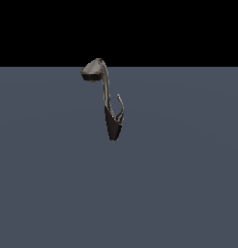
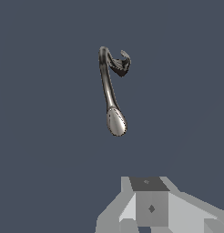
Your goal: Turn on the faucet by rotating a designated handle.
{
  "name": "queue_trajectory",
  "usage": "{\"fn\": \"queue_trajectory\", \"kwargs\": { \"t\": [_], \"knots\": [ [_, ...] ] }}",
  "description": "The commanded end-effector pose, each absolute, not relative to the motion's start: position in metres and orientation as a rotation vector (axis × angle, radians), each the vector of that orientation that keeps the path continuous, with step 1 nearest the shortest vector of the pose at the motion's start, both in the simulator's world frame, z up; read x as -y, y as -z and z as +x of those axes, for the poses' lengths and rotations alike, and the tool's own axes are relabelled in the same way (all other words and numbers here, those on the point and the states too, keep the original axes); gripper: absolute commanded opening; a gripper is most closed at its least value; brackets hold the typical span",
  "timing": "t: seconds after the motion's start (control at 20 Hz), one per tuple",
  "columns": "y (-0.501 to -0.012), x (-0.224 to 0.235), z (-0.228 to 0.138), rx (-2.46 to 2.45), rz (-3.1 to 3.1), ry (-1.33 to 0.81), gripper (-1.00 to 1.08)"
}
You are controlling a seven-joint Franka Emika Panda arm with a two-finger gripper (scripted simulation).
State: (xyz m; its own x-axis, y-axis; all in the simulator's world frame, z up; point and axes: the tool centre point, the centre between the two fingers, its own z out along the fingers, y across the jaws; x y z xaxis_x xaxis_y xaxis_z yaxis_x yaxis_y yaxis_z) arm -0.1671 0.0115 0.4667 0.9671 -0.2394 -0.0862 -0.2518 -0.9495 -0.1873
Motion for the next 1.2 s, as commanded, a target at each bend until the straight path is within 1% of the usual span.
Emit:
{"fn": "queue_trajectory", "kwargs": {
  "t": [0.0, 0.6, 1.15],
  "knots": [
    [-0.458, -0.014, -0.149, -0.458, -2.868, -0.126, -1.00],
    [-0.400, -0.020, -0.063, -0.888, -2.592, -0.298, -1.00],
    [-0.325, -0.015, 0.008, -1.273, -2.282, -0.466, -1.00]
  ]
}}
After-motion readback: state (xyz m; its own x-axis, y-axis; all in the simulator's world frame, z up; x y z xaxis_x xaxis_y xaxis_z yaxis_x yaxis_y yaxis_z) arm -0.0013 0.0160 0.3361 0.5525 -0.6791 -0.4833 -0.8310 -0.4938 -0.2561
